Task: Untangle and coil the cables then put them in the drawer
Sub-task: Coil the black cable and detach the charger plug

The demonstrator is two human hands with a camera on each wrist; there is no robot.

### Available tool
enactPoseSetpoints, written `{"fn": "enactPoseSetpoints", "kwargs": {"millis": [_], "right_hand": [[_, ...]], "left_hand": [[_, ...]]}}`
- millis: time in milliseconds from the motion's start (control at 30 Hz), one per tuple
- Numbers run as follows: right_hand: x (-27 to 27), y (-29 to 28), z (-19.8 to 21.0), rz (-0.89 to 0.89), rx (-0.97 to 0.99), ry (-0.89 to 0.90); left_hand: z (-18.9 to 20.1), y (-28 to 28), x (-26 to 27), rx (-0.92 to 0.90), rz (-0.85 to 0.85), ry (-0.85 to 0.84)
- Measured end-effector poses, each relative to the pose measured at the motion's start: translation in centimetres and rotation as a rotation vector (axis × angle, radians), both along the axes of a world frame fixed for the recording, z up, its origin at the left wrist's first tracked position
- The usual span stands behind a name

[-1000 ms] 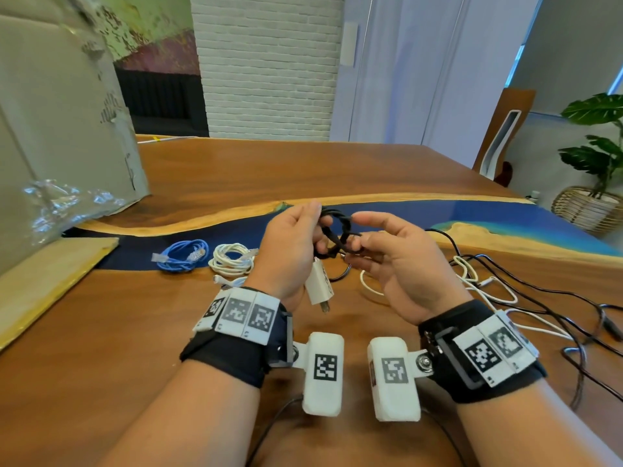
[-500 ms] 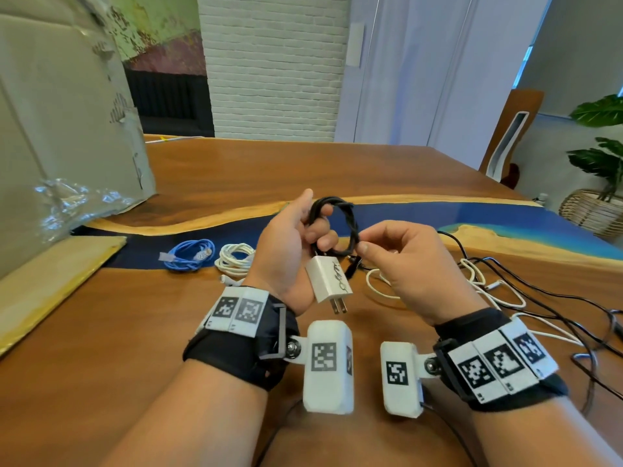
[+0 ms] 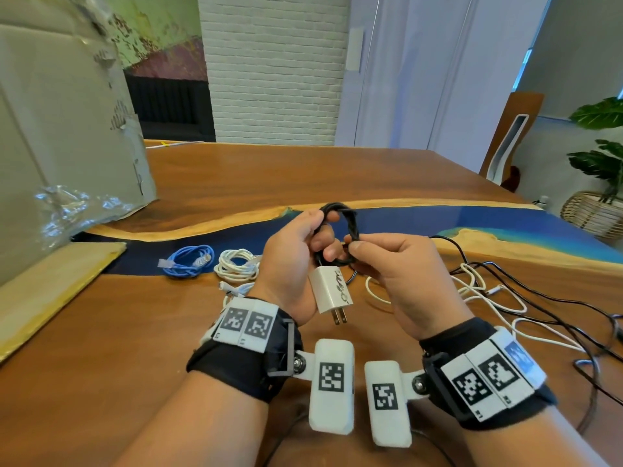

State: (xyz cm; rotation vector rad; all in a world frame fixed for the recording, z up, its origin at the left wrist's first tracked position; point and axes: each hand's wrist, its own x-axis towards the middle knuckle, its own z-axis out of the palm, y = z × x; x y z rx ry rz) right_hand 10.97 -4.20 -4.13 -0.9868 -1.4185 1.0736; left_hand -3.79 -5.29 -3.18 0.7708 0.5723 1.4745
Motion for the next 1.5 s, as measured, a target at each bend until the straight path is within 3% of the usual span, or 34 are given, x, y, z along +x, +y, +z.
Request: {"fn": "enactPoseSetpoints", "kwargs": {"millis": [167, 433, 667, 833, 900, 1133, 1200, 1367, 1500], "right_hand": [[0.0, 0.1, -0.3, -0.024, 0.026, 0.006], [0.1, 0.4, 0.1, -0.014, -0.028, 0.220], [0.3, 0.2, 0.5, 0.265, -0.136, 0.537], [0.9, 0.1, 0.5, 0.468, -0.231, 0.640], [1.0, 0.2, 0.7, 0.444, -0.234, 0.606], [0.9, 0.3, 0.6, 0.078, 0.000, 0.140], [0.8, 0.4, 0.6, 0.034, -0.001, 0.127], [0.7, 0.4, 0.3, 0.086, -0.155, 0.286], [0.6, 0.3, 0.3, 0.174, -0.199, 0.240]], "left_hand": [[-0.1, 0.1, 0.2, 0.047, 0.039, 0.159], [-0.2, 0.5, 0.2, 0.124, 0.146, 0.342], [-0.7, 0.9, -0.3, 0.192, 0.238, 0.448], [-1.0, 0.9, -0.1, 0.219, 0.264, 0.509], [-1.0, 0.8, 0.3, 0.211, 0.262, 0.503], [-0.7, 0.8, 0.3, 0.118, 0.185, 0.371], [-0.5, 0.6, 0.5, 0.122, 0.159, 0.323], [-0.4, 0.6, 0.7, 0.105, 0.163, 0.245], [-0.2, 0.5, 0.5, 0.050, 0.198, 0.186]]}}
